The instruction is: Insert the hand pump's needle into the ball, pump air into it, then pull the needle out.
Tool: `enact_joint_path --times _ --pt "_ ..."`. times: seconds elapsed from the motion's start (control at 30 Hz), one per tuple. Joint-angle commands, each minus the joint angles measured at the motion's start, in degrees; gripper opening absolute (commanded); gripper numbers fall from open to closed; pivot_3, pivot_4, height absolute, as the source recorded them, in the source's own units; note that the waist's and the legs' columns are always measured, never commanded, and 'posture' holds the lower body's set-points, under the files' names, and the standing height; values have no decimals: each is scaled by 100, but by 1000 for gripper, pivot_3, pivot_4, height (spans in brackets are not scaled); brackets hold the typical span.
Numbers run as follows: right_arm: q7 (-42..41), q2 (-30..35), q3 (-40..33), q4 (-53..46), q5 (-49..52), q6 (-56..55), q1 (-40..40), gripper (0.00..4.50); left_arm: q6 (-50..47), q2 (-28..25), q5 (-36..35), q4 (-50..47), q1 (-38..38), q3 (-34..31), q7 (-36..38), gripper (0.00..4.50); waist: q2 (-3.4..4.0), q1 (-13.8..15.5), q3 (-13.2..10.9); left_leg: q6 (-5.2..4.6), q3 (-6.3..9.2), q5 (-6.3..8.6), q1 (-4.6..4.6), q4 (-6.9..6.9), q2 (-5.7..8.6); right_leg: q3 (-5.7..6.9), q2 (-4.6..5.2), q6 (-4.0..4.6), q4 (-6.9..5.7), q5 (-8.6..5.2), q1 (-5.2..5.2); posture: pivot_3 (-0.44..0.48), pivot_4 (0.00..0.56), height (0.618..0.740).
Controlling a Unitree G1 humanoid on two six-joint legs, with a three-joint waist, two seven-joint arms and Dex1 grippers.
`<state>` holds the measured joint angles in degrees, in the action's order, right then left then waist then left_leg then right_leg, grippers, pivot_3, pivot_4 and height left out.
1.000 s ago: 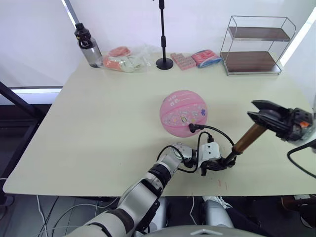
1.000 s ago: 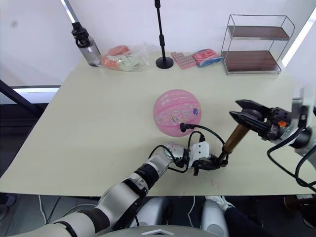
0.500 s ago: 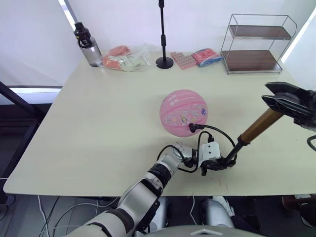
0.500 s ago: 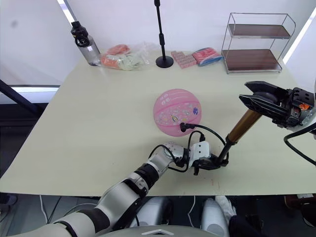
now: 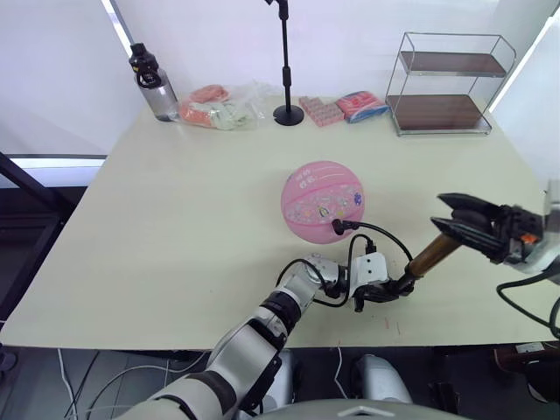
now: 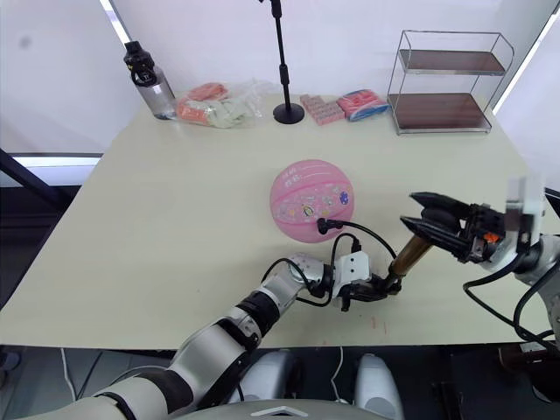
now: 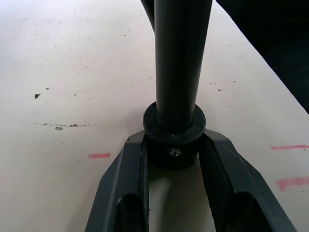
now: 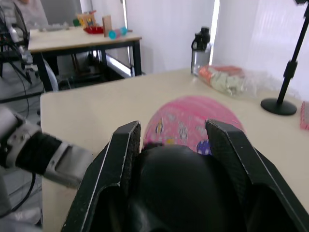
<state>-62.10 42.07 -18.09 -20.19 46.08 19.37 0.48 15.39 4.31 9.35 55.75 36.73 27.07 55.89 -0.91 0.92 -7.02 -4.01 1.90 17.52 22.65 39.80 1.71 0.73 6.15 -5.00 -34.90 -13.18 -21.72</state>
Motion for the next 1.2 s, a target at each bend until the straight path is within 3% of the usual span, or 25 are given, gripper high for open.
enact_joint_path --times 0.03,0.43,0.77,1.03,1.2 --pt "-56 -183 609 601 -807 -301 306 1633 -297 -184 301 360 -227 167 39 1072 -5 -1 5 0 0 0 0 0 0 -1 0 0 0 0 0 0 150 740" --pt "6 -431 1050 969 -1337 -932 520 1633 -313 -169 299 334 -249 175 41 1072 -11 -3 18 3 5 1 -6 -1 6 -108 -17 -2 5 -1 -1 0 150 740" --pt "349 219 -156 -229 74 -7 -40 1633 -293 -145 302 377 -242 176 40 1072 42 15 -16 2 4 1 12 -2 6 -111 -15 -2 4 -1 -19 0 150 740" --pt "711 1000 -1259 -304 1326 922 -1026 1633 -273 -112 310 407 -243 186 27 1072 59 23 -45 1 3 0 17 -3 6 -109 -14 0 6 -2 -21 0 150 740" --pt "940 1245 -1554 -293 1766 1310 -1395 1633 -267 -101 305 420 -239 195 31 1072 64 31 -55 0 3 0 20 -3 6 -109 -13 -2 7 -1 -22 0 150 740"
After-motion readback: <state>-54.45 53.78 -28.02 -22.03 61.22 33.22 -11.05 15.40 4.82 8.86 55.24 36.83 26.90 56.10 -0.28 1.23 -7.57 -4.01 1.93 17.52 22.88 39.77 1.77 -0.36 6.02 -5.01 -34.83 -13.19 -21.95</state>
